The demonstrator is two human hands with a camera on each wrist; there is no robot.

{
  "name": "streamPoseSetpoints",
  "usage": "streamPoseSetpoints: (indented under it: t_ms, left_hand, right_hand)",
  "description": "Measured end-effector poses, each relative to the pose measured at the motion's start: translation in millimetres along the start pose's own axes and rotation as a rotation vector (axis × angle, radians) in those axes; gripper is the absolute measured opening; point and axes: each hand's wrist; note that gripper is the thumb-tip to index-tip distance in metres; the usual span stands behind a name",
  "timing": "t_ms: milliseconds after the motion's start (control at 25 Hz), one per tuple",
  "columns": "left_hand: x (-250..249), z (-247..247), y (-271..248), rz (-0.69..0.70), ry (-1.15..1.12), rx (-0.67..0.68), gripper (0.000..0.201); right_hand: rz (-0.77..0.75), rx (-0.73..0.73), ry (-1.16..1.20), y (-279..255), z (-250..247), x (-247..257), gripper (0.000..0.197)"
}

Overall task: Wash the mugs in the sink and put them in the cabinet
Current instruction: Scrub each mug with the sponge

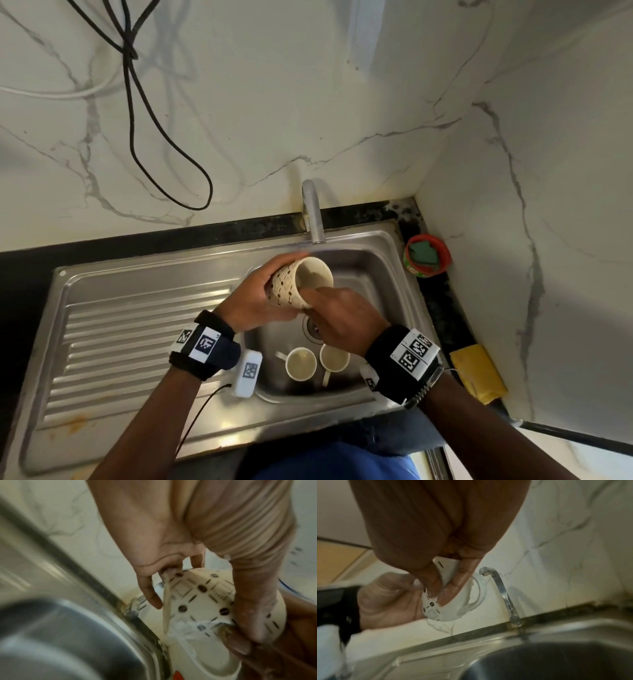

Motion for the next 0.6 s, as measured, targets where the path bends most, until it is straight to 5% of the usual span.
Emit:
streamPoseSetpoints:
  t_ms: [120, 280, 440, 600]
  left_hand:
    - [18.7, 21.0, -3.3, -0.137, -0.558, -0.158, 0.097]
    - [14.8, 32.8, 5.8, -0.309, -1.124, -0.317, 0.095]
    - [28.3, 16.0, 9.7, -0.497, -1.191, -0.256, 0.075]
    - [36.7, 28.1, 8.6, -0.591, -1.154, -0.282, 0.058]
  right_hand:
    - [0.188, -0.164, 0.289, 7.4, 2.0, 13.9, 0.034]
    - [0.153, -0.048, 0.199, 17.4, 15.4, 41.6, 0.035]
    - [0.009, 0.02, -0.185, 3.6, 20.8, 37.4, 0.03]
    - [0.132, 0.207, 0.123, 7.2, 18.2, 53.9, 0.046]
Point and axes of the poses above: each hand's wrist, its own y-axis towards the middle knuckle, its own z-axis out of the palm, x = y × z, and after that the axes turned 4 degrees about x, right-handed
